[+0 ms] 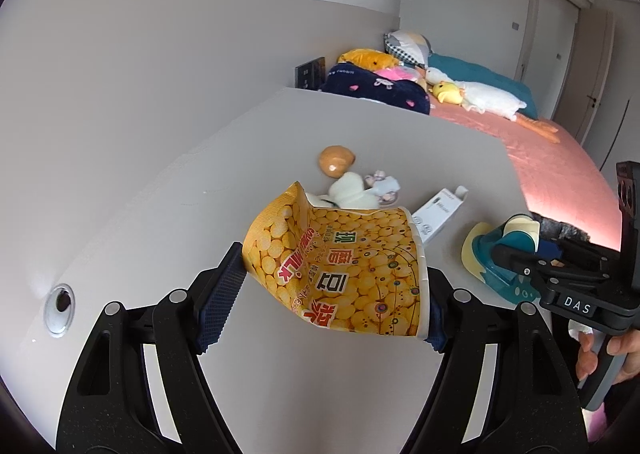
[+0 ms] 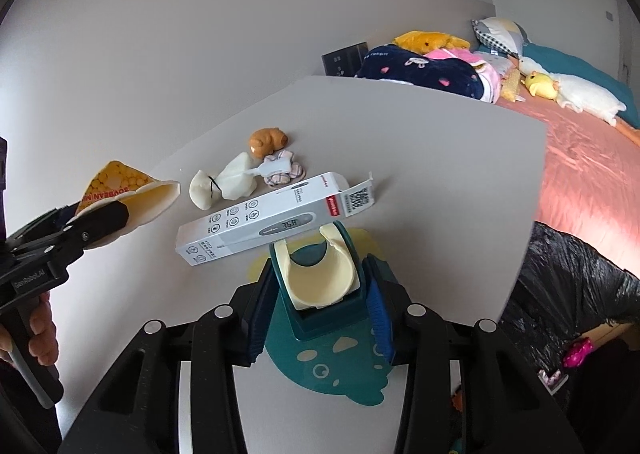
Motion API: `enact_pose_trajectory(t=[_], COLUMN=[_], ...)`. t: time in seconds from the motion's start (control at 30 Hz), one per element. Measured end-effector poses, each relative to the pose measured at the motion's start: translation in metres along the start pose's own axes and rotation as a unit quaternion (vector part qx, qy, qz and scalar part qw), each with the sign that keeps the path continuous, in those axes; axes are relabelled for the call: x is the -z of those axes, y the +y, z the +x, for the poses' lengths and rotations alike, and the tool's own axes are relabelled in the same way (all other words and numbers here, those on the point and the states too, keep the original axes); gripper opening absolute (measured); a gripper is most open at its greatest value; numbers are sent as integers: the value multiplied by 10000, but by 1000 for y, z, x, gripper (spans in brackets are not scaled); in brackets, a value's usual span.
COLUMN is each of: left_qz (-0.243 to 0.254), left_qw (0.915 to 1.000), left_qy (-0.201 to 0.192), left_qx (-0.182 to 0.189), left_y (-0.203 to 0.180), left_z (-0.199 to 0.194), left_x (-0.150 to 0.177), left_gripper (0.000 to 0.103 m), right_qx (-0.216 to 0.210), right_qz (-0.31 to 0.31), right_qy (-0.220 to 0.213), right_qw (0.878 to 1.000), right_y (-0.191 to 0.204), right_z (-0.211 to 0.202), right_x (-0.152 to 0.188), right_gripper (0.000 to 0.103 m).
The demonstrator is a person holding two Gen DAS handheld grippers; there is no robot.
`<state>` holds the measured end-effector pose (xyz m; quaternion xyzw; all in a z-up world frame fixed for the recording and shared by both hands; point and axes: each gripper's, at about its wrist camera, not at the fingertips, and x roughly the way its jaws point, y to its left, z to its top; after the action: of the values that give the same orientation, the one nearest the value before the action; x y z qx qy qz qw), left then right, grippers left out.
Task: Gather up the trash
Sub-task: 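Carry the snack bag and teal holder over the black trash bag with both tools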
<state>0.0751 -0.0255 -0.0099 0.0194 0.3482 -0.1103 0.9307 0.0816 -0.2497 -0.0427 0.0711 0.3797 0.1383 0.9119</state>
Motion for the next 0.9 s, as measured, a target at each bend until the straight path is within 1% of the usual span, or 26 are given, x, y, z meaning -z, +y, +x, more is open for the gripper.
enact_pose_trajectory(t=[0.3, 0.6, 0.9], left_qz=[137, 384, 685], left_qw=[9998, 9982, 9948], left_qy=[-61, -76, -78], left_qx=[145, 445, 744], left_y=[-28, -69, -115], left_z=[-8, -6, -7], left_x=[0, -1, -6], left_gripper=[73, 73, 73], right_qx=[69, 259, 448], right_qz=[129, 299, 518], right_qy=[-218, -421, -645], right_qw=[9997, 9983, 9956], right_y=[-18, -45, -75], right_z=[-33, -70, -103], right_x=[4, 14, 21], right_gripper=[44, 44, 44])
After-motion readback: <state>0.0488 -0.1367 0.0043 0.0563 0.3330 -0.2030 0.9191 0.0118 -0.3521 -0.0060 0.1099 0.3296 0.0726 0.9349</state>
